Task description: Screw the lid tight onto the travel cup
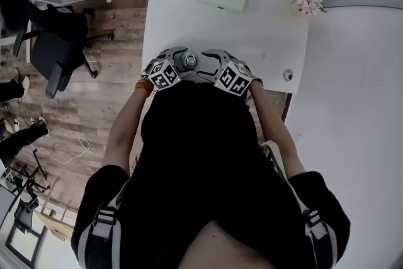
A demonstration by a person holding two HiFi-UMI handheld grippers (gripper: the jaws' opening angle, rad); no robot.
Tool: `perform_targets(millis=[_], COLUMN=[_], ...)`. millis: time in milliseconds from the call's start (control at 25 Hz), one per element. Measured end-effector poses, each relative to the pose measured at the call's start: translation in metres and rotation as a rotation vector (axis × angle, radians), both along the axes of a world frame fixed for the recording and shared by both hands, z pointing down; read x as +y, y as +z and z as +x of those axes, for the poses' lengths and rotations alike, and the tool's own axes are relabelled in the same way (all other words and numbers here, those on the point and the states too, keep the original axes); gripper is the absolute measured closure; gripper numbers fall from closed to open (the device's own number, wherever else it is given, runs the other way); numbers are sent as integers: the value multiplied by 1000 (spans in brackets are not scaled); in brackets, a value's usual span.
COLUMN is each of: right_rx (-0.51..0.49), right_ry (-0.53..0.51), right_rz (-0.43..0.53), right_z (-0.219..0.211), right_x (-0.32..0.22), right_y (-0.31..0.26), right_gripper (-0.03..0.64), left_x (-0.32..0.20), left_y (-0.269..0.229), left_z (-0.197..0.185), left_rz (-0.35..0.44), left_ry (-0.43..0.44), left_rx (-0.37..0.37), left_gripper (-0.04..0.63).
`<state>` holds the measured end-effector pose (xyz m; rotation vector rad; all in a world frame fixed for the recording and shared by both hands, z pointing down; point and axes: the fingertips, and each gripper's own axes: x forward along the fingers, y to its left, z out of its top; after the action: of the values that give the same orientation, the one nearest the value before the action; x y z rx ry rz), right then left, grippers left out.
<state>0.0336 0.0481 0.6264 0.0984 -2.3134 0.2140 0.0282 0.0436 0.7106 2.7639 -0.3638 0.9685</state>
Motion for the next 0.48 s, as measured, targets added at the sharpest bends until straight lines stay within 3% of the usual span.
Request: perform_targets(millis=[320, 480], right_rx=[-4, -35], right_ry=[17, 89], right_rz=[22, 32], right_z=[3, 8], right_x=[-7, -20], right_y=[-5, -15], right_gripper=[334, 334], left_x=[-8, -34], left_y=[-3, -10], left_z=[-1, 10], left_rz=[-10, 21], left_ry=[-61, -65], left_rx=[60, 60], left_gripper=[223, 222])
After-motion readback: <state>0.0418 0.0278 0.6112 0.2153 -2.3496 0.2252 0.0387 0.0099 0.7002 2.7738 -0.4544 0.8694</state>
